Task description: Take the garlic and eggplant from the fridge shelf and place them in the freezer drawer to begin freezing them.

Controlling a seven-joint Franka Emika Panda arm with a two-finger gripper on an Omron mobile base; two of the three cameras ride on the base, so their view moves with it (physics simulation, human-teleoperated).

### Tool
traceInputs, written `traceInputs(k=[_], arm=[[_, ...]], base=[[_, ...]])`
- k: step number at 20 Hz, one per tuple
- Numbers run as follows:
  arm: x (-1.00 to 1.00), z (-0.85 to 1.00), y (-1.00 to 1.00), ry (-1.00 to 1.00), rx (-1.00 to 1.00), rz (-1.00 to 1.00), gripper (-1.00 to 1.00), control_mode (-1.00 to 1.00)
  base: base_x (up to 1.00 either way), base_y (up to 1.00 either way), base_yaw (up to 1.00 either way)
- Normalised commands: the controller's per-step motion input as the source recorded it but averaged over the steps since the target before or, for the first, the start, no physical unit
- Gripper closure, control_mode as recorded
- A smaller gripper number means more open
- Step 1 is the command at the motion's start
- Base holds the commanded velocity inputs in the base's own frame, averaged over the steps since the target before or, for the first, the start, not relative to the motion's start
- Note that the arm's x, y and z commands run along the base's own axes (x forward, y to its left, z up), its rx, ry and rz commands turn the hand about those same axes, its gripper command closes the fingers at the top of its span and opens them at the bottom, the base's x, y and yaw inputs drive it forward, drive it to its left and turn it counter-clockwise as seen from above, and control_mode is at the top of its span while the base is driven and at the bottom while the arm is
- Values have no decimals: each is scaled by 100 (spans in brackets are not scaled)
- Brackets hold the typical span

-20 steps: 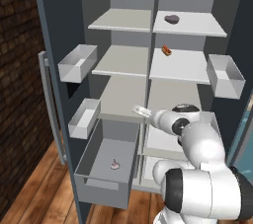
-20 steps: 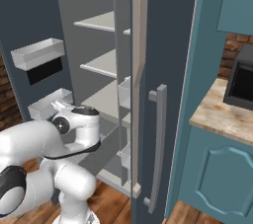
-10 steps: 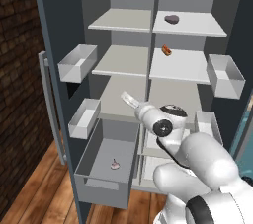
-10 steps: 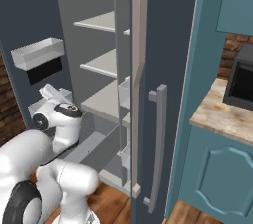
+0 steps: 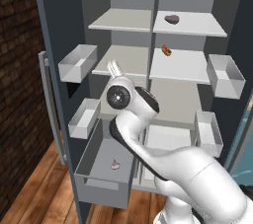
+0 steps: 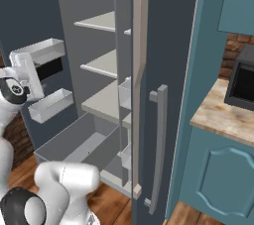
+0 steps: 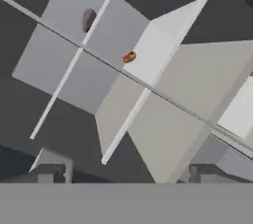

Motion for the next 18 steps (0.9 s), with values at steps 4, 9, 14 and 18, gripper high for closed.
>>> traceInputs(k=[4,9,14,18], arm=[[-55,33,-71,49,43,-45,-100,-100],[-8,-45,-85,21,-5,-15,-100,-100],[3,-20,-97,10,-4,34,-100,-100],[-65,-4,-92,-11,4,57,-100,-100]], base=[[0,0,0],[0,0,0],[0,0,0],[0,0,0]])
